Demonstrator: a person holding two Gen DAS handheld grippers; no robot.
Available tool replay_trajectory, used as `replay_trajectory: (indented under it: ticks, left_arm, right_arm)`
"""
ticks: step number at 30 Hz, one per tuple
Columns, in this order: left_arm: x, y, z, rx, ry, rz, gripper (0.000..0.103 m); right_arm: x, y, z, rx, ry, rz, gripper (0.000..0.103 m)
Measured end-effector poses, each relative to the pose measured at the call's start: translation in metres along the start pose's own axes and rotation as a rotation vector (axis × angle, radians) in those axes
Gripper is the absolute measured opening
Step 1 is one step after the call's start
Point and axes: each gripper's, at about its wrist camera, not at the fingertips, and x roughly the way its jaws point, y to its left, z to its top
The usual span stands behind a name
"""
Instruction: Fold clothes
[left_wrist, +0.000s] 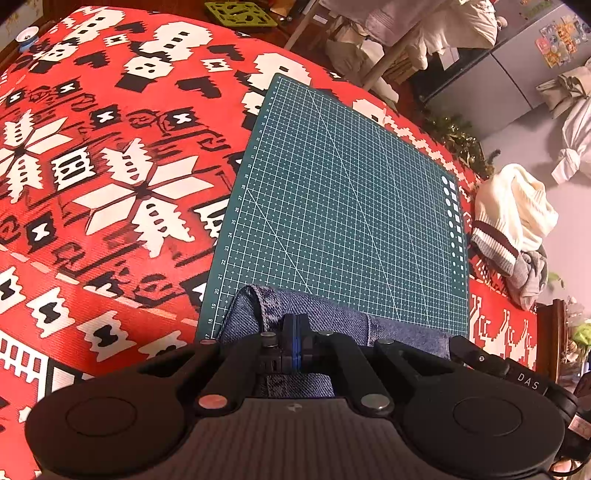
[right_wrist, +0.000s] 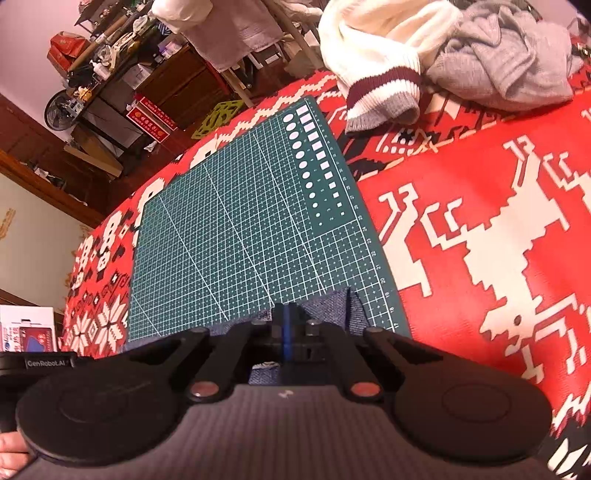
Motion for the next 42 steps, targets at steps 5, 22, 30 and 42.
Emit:
replay_trajectory:
  ticks: [5,22,30,42]
  left_arm:
    - [0.000,0.003,0.001,-0.009,0.005,-0.011,0.003]
    - [-0.018,-0.018,-0.010,-0.014,0.059,-0.116,0.003]
    - [0.010,-0.029,-0.026,0.031,0.139,-0.031,0.003]
    - [-0.007,-0.006,-0.022,-0.016,0.119,-0.026,0.003]
  right_arm:
    - [-0.011,-0.017,0.001,0.053,-0.011,-0.119,0.000]
    - [-0.024,0.058,-0.026,-0.097,0.119,0.090,0.000]
    - [-0.006,0.043,-0.027,-0.072,0.192,-0.007,0.000]
    - [-0.033,-0.006,-0.017,0.027,0.110,-0.154,0.000]
